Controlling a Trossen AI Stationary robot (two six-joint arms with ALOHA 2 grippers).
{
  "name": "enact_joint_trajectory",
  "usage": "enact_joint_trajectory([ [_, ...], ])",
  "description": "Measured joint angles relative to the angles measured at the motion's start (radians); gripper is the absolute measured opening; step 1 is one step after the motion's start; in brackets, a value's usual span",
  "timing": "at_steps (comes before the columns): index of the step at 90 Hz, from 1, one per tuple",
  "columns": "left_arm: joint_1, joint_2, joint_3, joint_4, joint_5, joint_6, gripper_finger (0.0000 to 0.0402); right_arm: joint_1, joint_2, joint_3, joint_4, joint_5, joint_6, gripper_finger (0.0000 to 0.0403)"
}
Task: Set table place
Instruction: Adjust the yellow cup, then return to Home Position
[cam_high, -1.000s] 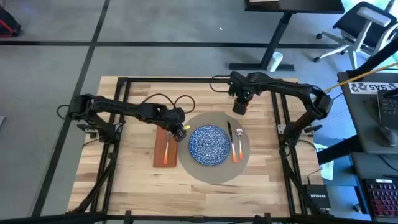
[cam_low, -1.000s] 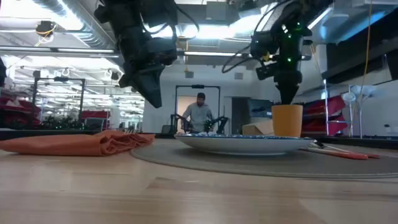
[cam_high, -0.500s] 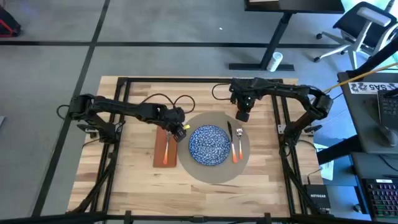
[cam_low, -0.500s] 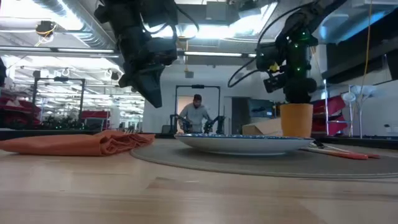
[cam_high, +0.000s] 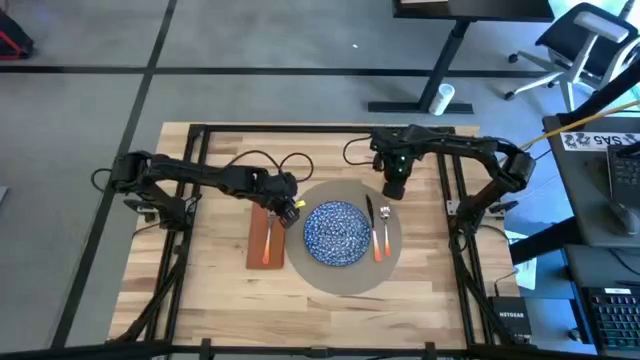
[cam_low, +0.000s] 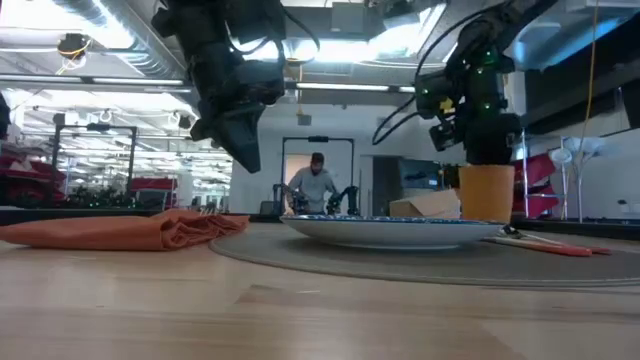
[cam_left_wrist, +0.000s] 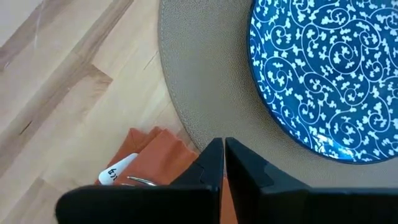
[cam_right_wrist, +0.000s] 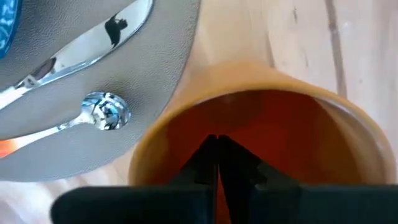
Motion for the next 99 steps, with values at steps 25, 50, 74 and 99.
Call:
enact_joint_trajectory([
  [25,0.0,0.0,0.0,0.0,0.0,0.001,0.0,0.0,0.0,0.0,-0.022,-0.02,0.005,0.0],
  [50,0.0,0.0,0.0,0.0,0.0,0.001,0.0,0.0,0.0,0.0,-0.024,-0.035,0.024,0.0],
  [74,-0.001,0.0,0.0,0.0,0.0,-0.003,0.0,0.001,0.0,0.0,-0.037,-0.043,0.032,0.0],
  [99,0.0,0.0,0.0,0.0,0.0,-0.005,0.0,0.001,-0.045,0.001,-0.029,-0.041,0.048,0.0],
])
